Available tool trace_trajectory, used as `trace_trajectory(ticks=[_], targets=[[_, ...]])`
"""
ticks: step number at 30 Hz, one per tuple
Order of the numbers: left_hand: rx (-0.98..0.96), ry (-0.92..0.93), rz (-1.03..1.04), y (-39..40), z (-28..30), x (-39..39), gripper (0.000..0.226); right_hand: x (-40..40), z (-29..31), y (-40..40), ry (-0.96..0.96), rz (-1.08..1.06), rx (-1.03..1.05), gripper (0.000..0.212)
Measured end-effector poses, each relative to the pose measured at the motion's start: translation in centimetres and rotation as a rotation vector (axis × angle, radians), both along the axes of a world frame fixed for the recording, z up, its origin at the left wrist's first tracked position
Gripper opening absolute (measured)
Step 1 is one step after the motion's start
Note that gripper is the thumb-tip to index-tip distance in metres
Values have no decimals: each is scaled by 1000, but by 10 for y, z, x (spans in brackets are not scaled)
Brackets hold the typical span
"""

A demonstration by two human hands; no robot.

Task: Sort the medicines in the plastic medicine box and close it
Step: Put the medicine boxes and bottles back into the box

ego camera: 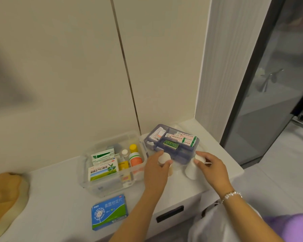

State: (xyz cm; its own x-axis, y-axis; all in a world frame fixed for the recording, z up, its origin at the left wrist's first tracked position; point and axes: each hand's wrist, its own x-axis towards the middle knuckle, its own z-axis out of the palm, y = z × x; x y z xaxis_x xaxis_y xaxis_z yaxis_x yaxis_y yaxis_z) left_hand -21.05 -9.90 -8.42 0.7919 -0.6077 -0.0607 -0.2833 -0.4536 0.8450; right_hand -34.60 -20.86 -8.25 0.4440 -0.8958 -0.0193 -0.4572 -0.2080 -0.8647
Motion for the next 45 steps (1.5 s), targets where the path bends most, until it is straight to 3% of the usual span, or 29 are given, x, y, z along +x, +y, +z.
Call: trace_trajectory(ticks=[2,9,14,21,28,33,41,45], targets=[[-97,54,5,10,8,-3,44,-1,6,2,-69,29,46,29],[-253,-53,113,50,54,6,45,1,35,19,-335,186,261,31],[-480,156,162,80,74,31,38,18,56,40,-523,312,408,31],[-565,427,226,105,82,63,12,56,72,64,-506,405,397,30],[-483,495,211,115,82,104,24,96,64,72,-415,436,253,27],[-356,265,223,110,77,149,40,125,52,73,-283,392,77,26],[-37,69,17,89,50,186,49,153,33,85,-182,360,-113,29],[-116,80,28,79,48,186,45,154,36,89,-212,275,-217,30]])
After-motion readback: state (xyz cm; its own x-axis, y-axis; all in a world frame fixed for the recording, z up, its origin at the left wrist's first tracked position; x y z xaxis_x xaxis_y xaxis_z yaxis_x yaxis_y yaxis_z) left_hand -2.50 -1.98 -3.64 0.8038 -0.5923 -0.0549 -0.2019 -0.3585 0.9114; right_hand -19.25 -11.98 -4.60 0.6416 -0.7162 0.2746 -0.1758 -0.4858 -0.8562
